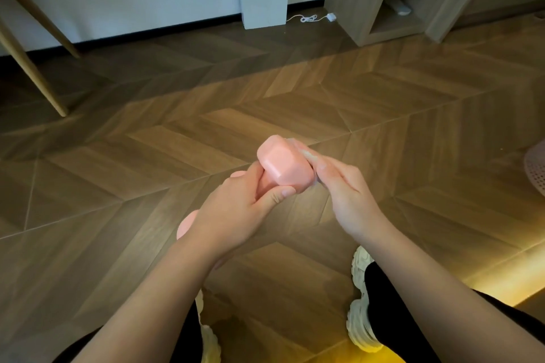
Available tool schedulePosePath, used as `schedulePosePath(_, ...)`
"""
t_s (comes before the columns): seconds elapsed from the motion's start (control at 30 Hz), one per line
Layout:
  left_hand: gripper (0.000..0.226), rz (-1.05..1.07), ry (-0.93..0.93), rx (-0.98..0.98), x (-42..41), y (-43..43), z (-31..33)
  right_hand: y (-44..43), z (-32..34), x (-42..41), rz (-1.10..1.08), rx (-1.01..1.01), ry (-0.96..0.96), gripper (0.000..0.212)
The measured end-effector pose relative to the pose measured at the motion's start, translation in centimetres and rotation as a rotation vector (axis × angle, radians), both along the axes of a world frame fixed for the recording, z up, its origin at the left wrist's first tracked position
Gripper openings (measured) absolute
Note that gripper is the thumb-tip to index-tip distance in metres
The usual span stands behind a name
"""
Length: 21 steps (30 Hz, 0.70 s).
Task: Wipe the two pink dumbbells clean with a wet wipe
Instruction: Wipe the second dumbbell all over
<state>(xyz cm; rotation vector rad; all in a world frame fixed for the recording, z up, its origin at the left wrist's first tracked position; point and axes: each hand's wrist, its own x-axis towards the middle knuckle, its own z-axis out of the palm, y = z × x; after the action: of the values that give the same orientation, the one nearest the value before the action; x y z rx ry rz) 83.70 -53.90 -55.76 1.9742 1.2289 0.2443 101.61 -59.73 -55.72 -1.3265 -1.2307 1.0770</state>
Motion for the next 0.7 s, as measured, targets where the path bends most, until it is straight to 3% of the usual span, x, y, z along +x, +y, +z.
schedulePosePath(0.07, 0.08, -0.038, 0.046, 0.025, 0.2, -0.2, 0.0, 1.0, 0.2, 0.1, -0.016, -0.048, 0.04, 0.036)
schedulePosePath(0.17, 0.081, -0.033, 0.066, 0.01, 0.5, -0.1, -0.6, 1.0, 0.5, -0.3, 0.02, 0.039, 0.023, 0.039)
schedulePosePath(0.3, 0.075, 0.066, -0.054, -0.059, 0.3, 0.3, -1.0, -0.8, 0.1, -0.5, 0.064, 0.194, -0.028, 0.034)
schedulePosePath(0.5, 0.047, 0.044, -0.101, -0.031, -0.1, 0.1, -1.2, -0.2, -1.0, 0.2, 0.009, 0.011, 0.053, 0.037)
schedulePosePath(0.7, 0.07, -0.084, -0.017, 0.044, 0.2, -0.5, -0.6, 0.7, -1.0, 0.3, -0.008, -0.025, 0.101, 0.039)
